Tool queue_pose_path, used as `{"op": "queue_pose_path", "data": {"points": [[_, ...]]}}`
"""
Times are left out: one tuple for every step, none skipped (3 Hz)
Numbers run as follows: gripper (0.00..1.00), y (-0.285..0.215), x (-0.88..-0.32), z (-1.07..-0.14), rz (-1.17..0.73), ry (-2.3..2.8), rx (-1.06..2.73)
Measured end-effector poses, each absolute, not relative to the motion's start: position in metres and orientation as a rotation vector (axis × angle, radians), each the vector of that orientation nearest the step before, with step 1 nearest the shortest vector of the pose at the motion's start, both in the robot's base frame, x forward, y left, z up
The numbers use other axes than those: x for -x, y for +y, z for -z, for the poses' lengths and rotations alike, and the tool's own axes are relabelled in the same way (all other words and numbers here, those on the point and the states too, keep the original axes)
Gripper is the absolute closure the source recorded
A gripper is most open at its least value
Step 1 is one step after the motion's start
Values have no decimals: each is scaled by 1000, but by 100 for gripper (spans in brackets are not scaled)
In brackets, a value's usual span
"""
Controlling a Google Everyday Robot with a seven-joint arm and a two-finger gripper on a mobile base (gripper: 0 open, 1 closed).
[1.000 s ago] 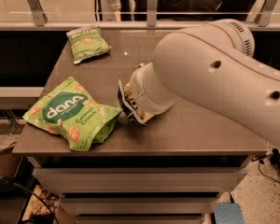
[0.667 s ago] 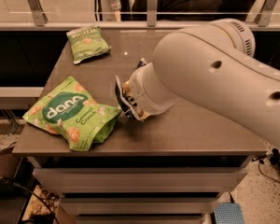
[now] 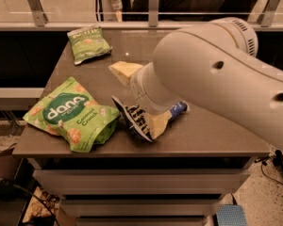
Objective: Move blue chip bag near green rice chip bag
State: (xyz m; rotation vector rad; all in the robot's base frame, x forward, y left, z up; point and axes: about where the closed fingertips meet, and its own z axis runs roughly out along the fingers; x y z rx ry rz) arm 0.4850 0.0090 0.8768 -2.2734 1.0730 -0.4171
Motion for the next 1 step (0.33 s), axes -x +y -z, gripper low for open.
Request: {"op": "queue_pose_path", "data": {"points": [[0, 9, -485, -877, 417, 1073, 2273]]}}
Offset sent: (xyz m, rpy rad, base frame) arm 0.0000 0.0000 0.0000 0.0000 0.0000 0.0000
